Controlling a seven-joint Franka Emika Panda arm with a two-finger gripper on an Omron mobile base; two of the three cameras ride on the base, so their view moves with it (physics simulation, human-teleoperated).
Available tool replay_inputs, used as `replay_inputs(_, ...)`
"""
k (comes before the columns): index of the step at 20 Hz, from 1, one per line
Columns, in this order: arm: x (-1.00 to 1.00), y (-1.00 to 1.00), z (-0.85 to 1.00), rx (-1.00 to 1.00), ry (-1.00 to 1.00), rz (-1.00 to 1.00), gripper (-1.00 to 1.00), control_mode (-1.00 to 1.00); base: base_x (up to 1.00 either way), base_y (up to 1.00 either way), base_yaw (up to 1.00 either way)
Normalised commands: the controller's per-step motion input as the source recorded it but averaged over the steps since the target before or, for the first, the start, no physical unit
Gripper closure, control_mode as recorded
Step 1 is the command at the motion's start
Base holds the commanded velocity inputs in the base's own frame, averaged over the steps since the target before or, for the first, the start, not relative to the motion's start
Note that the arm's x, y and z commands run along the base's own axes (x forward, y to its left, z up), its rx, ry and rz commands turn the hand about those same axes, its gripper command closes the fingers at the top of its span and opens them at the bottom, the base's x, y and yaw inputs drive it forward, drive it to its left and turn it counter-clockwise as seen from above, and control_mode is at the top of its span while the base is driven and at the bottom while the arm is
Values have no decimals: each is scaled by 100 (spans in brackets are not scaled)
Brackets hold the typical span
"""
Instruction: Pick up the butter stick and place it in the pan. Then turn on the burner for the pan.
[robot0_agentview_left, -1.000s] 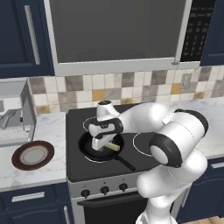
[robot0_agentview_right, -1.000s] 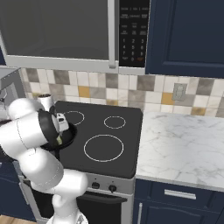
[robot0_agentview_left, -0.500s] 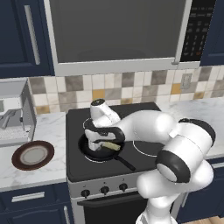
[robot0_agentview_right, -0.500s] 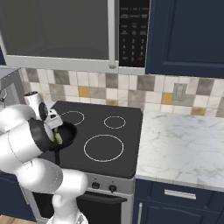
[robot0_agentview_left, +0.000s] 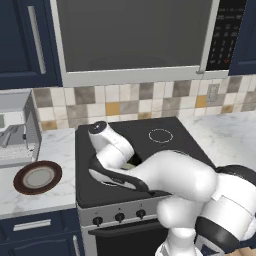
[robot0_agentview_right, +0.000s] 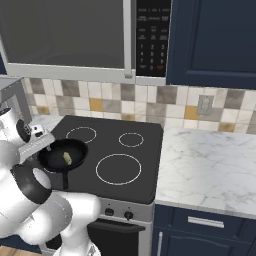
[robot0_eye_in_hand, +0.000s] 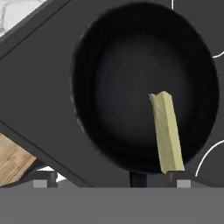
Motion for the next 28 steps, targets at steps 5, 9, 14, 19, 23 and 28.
replay_inputs(5,-70,42,0,-16,-11,4,-100,-100,0,0,0)
replay_inputs(9,-54,28,0,-18,-12,6,-100,-100,0,0,0)
replay_inputs(14,-43,19,0,-16,-11,8,-100,-100,0,0,0)
replay_inputs(19,-34,19,0,-11,-16,5,-100,-100,0,0,0)
replay_inputs(23,-36,19,-22,5,-45,-3,-100,-100,0,0,0)
replay_inputs(28,-31,16,-43,17,-47,-6,-100,-100,0,0,0)
